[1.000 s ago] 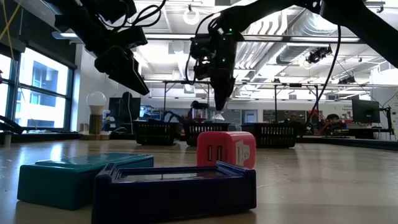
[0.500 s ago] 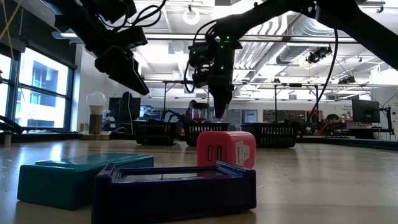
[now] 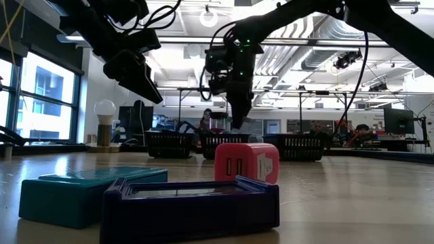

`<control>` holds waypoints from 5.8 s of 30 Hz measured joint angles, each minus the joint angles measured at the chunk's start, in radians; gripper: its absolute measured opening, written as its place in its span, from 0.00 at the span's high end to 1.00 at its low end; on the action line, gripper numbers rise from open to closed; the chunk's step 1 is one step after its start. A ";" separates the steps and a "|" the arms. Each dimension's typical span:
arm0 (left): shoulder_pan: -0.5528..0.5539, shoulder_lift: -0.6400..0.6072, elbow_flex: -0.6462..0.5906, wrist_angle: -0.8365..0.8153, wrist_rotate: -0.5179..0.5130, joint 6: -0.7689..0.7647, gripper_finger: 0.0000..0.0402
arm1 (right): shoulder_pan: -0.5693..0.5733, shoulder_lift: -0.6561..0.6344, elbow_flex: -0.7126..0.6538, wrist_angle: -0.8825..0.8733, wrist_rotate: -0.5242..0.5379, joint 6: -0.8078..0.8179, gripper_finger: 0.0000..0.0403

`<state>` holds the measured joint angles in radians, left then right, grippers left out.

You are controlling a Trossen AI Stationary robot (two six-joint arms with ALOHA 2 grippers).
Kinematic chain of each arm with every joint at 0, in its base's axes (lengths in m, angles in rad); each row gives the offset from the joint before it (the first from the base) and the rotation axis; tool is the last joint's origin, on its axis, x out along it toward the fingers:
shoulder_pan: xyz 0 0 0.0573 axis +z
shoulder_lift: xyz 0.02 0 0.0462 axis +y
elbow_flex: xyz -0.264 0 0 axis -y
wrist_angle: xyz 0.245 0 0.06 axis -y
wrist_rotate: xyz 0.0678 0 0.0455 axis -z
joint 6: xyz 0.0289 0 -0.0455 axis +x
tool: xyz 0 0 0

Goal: Pick & Place Office items
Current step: Put the light purple hourglass into the middle black bin, then put the light blue digital clock into the left black bin

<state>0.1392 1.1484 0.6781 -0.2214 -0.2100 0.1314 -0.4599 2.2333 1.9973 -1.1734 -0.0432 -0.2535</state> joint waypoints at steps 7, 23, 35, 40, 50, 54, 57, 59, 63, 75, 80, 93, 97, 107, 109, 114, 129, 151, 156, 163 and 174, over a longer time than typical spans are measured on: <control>0.000 0.000 0.000 0.000 0.000 0.000 0.47 | 0.002 -0.010 0.001 0.020 0.069 -0.021 0.40; 0.000 0.000 0.000 0.000 0.000 0.004 0.47 | 0.048 -0.127 0.001 0.037 0.196 -0.036 0.40; 0.000 0.000 0.000 0.046 -0.001 -0.011 0.47 | 0.089 -0.231 0.001 0.034 0.252 -0.042 0.39; 0.000 0.000 0.000 0.039 -0.001 -0.079 0.47 | 0.108 -0.276 0.001 0.034 0.250 -0.044 0.40; 0.000 0.000 0.000 0.013 0.000 -0.130 0.47 | 0.201 -0.363 0.001 -0.058 0.218 0.087 0.39; 0.000 0.000 0.000 0.013 0.000 -0.133 0.47 | 0.252 -0.377 0.001 -0.132 0.178 0.203 0.40; 0.000 0.000 0.000 0.013 0.001 -0.156 0.47 | 0.295 -0.378 0.001 -0.183 0.166 0.290 0.39; 0.000 0.000 0.000 0.015 0.002 -0.172 0.47 | 0.326 -0.377 0.001 -0.199 0.176 0.346 0.39; 0.000 0.000 0.000 0.020 0.002 -0.214 0.47 | 0.393 -0.377 0.001 -0.200 0.183 0.425 0.40; 0.000 0.000 0.000 0.080 0.022 -0.261 0.47 | 0.655 -0.376 0.001 -0.254 0.413 0.743 0.39; -0.065 0.000 0.001 0.123 0.049 -0.207 0.47 | 0.797 -0.376 0.001 -0.275 0.531 0.911 0.40; -0.429 0.043 0.185 -0.209 -0.187 -0.257 0.47 | 1.063 -0.375 -0.132 -0.243 0.765 1.293 0.40; -0.503 0.122 0.291 -0.328 -0.188 -0.304 0.47 | 1.068 -0.374 -0.199 -0.182 0.778 1.322 0.40; -0.608 0.311 0.349 -0.295 -0.157 -0.518 0.47 | 1.059 -0.375 -0.283 -0.093 0.787 1.297 0.40; -0.615 0.327 0.349 -0.297 -0.151 -0.569 0.47 | 1.059 -0.375 -0.294 -0.086 0.787 1.297 0.40; -0.621 0.337 0.348 -0.284 -0.070 -0.683 0.47 | 1.065 -0.375 -0.307 -0.061 0.787 1.297 0.40; -0.613 0.374 0.347 -0.106 -0.005 -0.881 0.47 | 1.121 -0.371 -0.310 0.108 0.806 1.270 0.40; -0.688 0.472 0.514 0.081 0.082 -0.841 0.47 | 1.167 -0.359 -0.310 0.186 0.822 1.244 0.40; -0.709 0.469 0.513 0.197 0.141 -0.690 0.47 | 1.184 -0.359 -0.310 0.186 0.805 1.243 0.40; -0.686 0.472 0.569 0.075 0.216 -0.700 0.47 | 1.208 -0.359 -0.310 0.186 0.803 1.236 0.40; -0.763 0.533 1.013 -0.561 0.007 -0.624 0.47 | 1.220 -0.359 -0.310 0.193 0.803 1.226 0.40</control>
<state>-0.6236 1.6812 1.6910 -0.7820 -0.2028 -0.4928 0.7597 1.8740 1.6875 -0.9808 0.7601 0.9721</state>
